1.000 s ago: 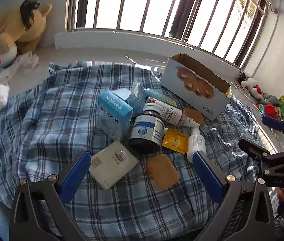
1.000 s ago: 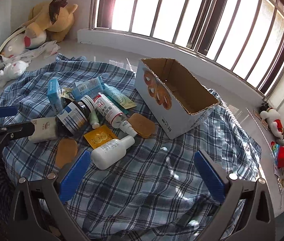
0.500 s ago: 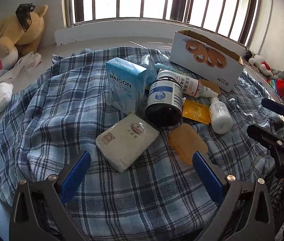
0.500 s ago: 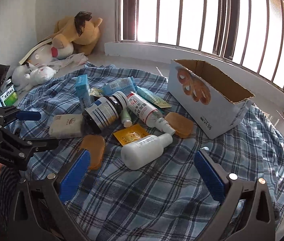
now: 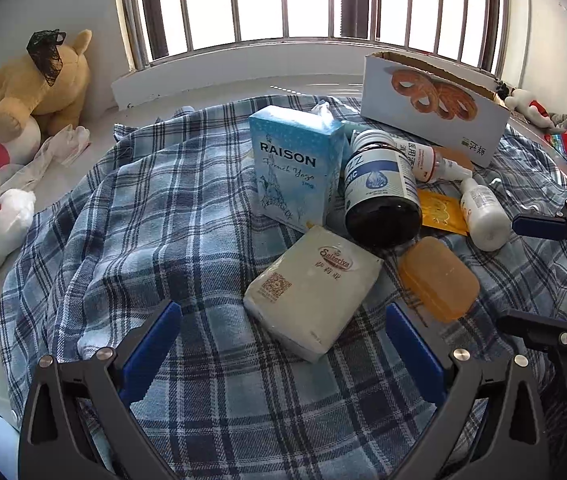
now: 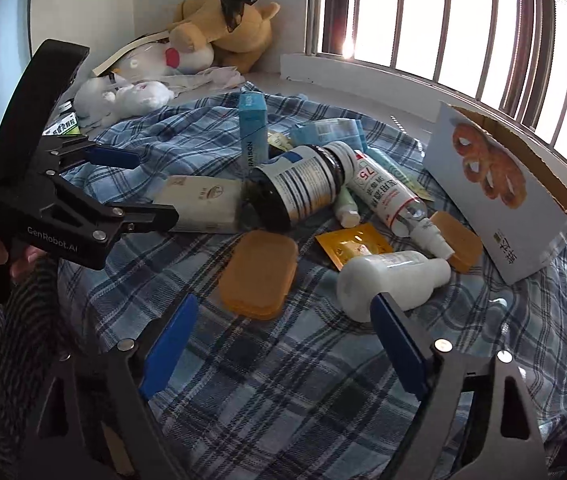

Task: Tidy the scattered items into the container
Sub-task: 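Grasp the orange soap box with the right tool while the left tool grasps the white soap bar, then drop the orange soap box and white soap bar into the cardboard box with both tools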

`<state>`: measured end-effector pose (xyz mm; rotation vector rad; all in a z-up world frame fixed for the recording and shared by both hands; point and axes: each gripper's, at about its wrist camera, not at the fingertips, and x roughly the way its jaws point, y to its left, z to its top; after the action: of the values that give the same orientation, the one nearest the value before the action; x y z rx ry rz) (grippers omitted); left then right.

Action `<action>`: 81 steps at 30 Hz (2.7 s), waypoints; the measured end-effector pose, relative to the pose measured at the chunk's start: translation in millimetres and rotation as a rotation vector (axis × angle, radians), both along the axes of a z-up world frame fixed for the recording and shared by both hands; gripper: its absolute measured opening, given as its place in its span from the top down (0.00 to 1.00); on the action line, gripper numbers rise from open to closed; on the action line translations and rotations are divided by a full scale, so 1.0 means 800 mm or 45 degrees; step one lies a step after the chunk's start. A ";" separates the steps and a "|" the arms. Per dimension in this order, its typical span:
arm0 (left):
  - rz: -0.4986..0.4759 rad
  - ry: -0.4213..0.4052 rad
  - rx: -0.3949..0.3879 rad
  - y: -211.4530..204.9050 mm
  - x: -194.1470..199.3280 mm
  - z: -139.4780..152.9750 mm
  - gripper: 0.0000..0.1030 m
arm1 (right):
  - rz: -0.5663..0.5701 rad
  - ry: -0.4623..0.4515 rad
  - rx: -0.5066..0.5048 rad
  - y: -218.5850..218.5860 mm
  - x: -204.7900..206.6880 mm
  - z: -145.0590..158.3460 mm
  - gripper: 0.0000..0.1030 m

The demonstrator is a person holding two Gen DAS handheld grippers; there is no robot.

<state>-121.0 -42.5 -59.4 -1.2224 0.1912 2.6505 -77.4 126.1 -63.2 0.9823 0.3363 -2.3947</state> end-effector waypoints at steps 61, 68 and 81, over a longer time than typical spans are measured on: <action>-0.171 0.102 0.147 0.030 0.000 0.056 0.40 | -0.296 0.083 -0.292 0.083 -0.010 0.065 0.59; -0.207 0.258 0.198 0.099 -0.040 0.102 0.40 | -0.447 0.188 -0.320 0.130 -0.050 0.125 0.59; -0.338 0.345 0.153 0.260 -0.196 0.150 0.39 | -0.610 0.272 -0.181 0.211 -0.139 0.112 0.59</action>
<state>-277.9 165.3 60.5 -0.7413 0.2167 2.5408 -188.8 295.0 26.6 0.8109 -0.0021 -2.9194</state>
